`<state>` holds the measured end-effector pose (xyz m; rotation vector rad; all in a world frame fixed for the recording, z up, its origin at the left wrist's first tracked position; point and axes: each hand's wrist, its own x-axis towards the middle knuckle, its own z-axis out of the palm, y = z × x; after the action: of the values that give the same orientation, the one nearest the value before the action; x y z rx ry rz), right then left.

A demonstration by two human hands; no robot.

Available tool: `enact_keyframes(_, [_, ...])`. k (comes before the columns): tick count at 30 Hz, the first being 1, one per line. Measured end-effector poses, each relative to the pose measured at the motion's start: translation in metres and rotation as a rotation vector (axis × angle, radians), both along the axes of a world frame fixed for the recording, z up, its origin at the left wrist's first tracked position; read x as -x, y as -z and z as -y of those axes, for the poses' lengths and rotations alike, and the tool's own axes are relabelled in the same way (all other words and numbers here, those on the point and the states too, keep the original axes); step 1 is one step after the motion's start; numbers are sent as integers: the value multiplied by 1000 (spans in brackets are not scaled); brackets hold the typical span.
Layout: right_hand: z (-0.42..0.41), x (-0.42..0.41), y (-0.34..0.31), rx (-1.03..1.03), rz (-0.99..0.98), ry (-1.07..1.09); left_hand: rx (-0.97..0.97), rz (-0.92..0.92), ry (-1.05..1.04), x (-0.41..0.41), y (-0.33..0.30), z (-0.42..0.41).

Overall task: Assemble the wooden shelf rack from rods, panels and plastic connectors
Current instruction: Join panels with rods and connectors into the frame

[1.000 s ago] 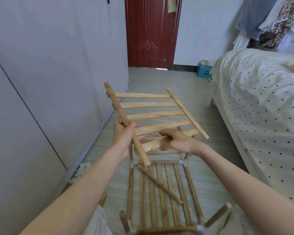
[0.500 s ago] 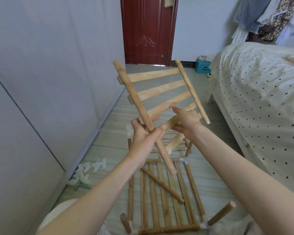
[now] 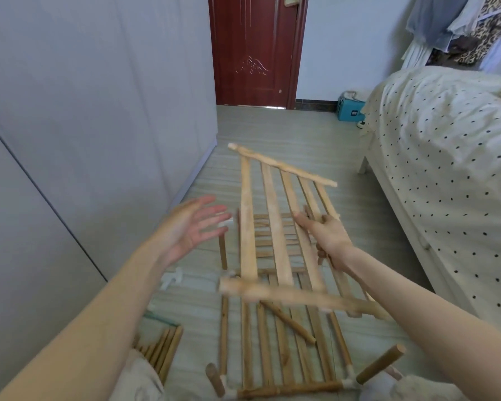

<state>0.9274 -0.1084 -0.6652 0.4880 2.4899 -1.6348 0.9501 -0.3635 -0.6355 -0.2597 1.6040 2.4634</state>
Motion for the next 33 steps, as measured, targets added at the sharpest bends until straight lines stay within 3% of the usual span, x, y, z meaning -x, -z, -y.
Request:
enact_keyframes(2, [3,-4,6,-191,-31,-100,-41,114,22,1,4,10])
enact_keyframes(5, [14,-13,18,-343,-47,-210,188,238,212,-7,16,-3])
enact_keyframes(7, [20,-18,23,-384,-33,-255,294,281,190,-8,24,-15])
enact_keyframes(13, [19,-29,35,-367,64,-293,150,384,89,0,42,-23])
enact_keyframes(23, [-13,-19,54,-20,245,-17,270,441,233,31,86,-54])
enact_keyframes(29, [-27,5,75,-112,201,62,646,364,243,62,116,-63])
enact_keyframes(33, [-32,18,89,-137,145,50,968,269,-71,89,133,-43])
